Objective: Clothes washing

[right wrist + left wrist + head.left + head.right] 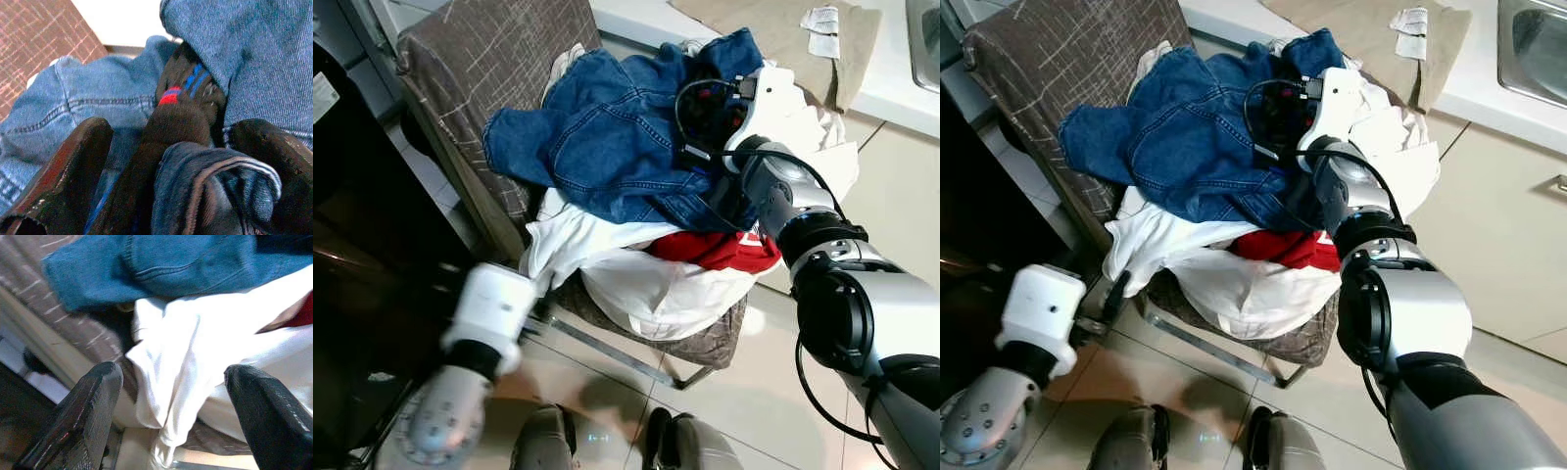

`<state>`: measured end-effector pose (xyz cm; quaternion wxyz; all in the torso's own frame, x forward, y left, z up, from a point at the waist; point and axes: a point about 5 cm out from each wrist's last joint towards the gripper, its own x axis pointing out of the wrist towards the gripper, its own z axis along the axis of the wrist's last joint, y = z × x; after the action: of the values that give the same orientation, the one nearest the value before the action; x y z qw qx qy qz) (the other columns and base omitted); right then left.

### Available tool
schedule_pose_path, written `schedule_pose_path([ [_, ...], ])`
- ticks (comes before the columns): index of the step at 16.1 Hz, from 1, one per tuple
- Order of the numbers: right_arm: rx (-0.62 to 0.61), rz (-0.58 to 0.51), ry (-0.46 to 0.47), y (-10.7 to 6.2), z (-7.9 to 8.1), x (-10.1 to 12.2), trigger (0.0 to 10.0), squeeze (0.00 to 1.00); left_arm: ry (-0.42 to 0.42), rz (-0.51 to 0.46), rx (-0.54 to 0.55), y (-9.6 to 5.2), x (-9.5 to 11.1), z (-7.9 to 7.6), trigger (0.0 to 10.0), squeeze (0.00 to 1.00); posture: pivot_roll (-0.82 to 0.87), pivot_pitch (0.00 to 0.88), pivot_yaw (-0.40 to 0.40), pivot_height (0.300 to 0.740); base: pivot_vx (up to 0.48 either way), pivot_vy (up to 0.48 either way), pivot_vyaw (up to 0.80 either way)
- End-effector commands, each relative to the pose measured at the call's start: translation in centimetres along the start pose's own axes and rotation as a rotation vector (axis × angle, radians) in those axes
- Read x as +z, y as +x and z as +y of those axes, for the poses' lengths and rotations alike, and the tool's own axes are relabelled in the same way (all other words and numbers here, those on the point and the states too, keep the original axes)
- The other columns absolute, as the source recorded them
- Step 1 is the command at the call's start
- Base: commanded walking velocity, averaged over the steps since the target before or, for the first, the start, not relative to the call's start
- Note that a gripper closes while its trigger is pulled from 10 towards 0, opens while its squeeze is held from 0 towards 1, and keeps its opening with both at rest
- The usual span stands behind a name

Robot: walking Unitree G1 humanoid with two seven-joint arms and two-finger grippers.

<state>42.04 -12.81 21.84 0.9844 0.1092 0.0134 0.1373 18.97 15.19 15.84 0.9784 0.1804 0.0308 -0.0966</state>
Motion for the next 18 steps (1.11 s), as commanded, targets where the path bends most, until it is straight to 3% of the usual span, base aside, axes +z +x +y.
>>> schedule_pose_path([
  [1, -0.010, 0.084, 0.049, -0.2, 0.0, -1.7, 10.0, 0.00, 0.005, -0.005, -0.022, -0.2, 0.2, -0.3, 10.0, 0.00, 0.34, 0.224, -0.085, 0.723, 0.000, 0.000, 0.00],
  [2, -0.043, 0.158, 0.124, -0.5, -0.3, -3.1, 2.5, 0.00, -0.011, 0.000, -0.022, -0.1, 0.2, -0.5, 10.0, 0.00, 0.34, 0.223, -0.085, 0.723, 0.000, 0.000, 0.00],
  [3, -0.064, 0.204, 0.145, -0.7, -0.4, -4.2, 0.0, 0.00, -0.030, 0.008, -0.019, -0.1, 0.1, -0.4, 10.0, 0.00, 0.34, 0.219, -0.089, 0.723, 0.000, 0.000, 0.00],
  [8, -0.059, 0.240, 0.126, -0.9, -0.2, -4.9, 0.0, 0.00, -0.042, 0.007, -0.012, 0.5, 0.0, -0.4, 10.0, 0.00, 0.33, 0.199, -0.100, 0.723, 0.000, 0.000, 0.00],
  [10, -0.029, 0.206, 0.017, -0.6, 0.2, -4.3, 0.0, 0.00, -0.047, -0.017, -0.022, 1.3, 0.3, -0.8, 10.0, 0.00, 0.30, 0.163, -0.103, 0.723, 0.000, 0.000, 0.00],
  [12, -0.010, 0.193, -0.035, -0.5, 0.4, -4.0, 0.0, 0.00, -0.049, -0.026, -0.026, 2.0, 0.3, -0.8, 10.0, 0.00, 0.28, 0.150, -0.103, 0.723, 0.000, 0.000, 0.00],
  [15, 0.039, 0.172, -0.015, -0.3, 1.1, -3.6, 0.0, 0.00, -0.047, -0.072, -0.040, 3.7, 0.9, -0.8, 10.0, 0.00, 0.24, 0.113, -0.101, 0.723, 0.000, 0.000, 0.00],
  [18, 0.059, 0.147, 0.018, -0.5, 0.6, -3.6, 0.0, 0.00, -0.044, -0.109, -0.072, 5.4, 1.3, -1.2, 10.0, 0.00, 0.18, 0.072, -0.089, 0.723, 0.000, 0.000, 0.00],
])
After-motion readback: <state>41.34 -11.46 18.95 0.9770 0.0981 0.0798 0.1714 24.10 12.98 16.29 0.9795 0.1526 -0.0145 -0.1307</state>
